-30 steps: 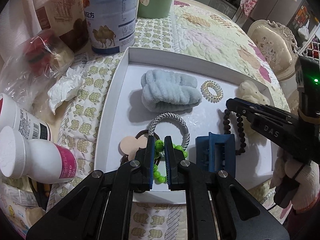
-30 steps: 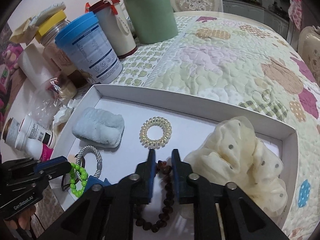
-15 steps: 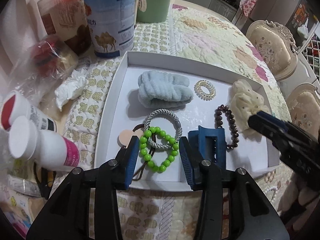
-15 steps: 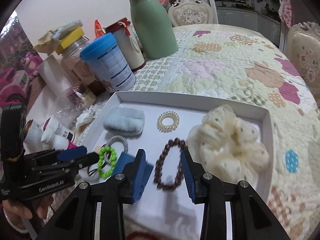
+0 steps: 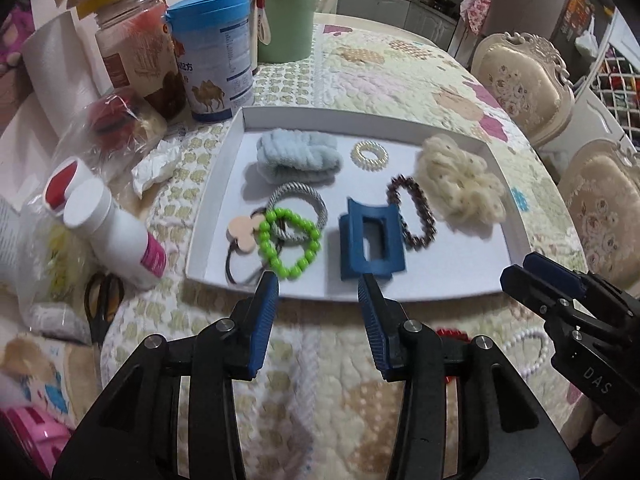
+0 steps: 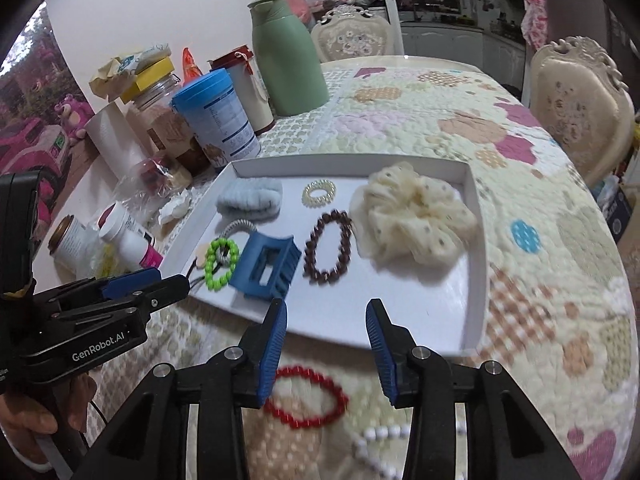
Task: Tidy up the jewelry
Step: 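Withdraw both tools toward the red and white bracelets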
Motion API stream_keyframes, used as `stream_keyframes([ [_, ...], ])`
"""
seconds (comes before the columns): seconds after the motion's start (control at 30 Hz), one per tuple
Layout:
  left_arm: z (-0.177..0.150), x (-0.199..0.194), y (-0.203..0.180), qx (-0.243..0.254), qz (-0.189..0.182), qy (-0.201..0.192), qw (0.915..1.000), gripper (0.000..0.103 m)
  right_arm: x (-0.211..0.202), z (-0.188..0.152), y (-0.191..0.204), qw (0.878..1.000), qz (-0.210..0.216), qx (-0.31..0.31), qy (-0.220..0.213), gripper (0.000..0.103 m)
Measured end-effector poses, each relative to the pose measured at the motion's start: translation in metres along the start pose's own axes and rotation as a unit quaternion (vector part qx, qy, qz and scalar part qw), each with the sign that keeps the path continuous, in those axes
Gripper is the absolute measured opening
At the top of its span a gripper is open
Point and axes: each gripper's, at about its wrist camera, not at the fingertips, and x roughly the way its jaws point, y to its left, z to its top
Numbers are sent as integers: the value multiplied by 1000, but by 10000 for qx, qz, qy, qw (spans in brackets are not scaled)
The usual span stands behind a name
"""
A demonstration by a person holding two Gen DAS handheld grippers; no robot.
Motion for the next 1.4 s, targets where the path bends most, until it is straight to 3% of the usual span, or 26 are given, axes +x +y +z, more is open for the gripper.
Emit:
stream_keyframes([
  [0.77,-77,-66,-53,246,82,-227,9994,41,-90,-89,-29,9995,-189,185,-159,48],
  [1.13,-94,-64,-49,51,33,-35,10000,43,-90,-124,-58,9987,-383,314,134,49],
  [1.4,-94,-54,-52,102,36,100,9999,44,-83,-125,-63,9982,-387,383,230,50],
])
